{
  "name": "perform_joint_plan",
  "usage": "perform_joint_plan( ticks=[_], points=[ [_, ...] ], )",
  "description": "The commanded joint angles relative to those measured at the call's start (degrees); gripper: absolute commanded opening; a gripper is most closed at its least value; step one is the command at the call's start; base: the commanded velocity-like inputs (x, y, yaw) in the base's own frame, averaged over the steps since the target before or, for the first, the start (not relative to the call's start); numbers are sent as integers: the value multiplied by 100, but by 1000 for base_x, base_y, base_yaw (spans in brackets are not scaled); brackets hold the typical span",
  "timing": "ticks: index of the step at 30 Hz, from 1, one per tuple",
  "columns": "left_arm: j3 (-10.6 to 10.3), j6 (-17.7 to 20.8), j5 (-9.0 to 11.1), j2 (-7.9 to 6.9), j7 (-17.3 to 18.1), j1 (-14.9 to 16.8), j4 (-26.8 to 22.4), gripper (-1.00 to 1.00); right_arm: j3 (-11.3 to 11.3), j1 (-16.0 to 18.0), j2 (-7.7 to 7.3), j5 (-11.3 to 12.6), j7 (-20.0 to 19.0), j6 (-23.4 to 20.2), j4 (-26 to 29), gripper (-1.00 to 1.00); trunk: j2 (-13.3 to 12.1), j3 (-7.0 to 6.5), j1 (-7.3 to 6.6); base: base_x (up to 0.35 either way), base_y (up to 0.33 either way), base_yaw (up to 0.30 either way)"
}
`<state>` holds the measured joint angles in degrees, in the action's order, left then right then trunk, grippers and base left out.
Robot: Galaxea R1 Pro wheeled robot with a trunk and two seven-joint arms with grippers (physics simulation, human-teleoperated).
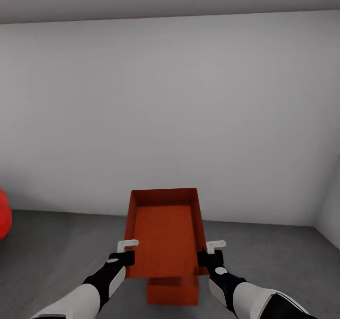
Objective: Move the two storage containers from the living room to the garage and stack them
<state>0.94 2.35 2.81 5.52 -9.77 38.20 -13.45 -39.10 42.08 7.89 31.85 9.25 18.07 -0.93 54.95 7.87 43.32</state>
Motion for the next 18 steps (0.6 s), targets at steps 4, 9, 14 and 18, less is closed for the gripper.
perform_joint_plan(
  ticks=[4,9,14,18],
  points=[
    [169,-7,-33,-183,-42,3,-105,-100,219,2,2,-3,14,-5,-12,-100,6,9,4,306,194,-284],
    [168,-7,-34,-183,-42,3,-105,-100,219,2,2,-3,13,-5,-13,-100,6,9,4,304,192,-283],
    [170,-7,-35,-183,-42,3,-102,-100,219,2,2,-3,15,-5,-13,-100,6,9,4,157,80,-284],
    [170,-7,-35,-183,-42,3,-100,-100,219,2,2,-3,11,-5,-12,-100,6,9,4,24,11,-196]
  ],
)
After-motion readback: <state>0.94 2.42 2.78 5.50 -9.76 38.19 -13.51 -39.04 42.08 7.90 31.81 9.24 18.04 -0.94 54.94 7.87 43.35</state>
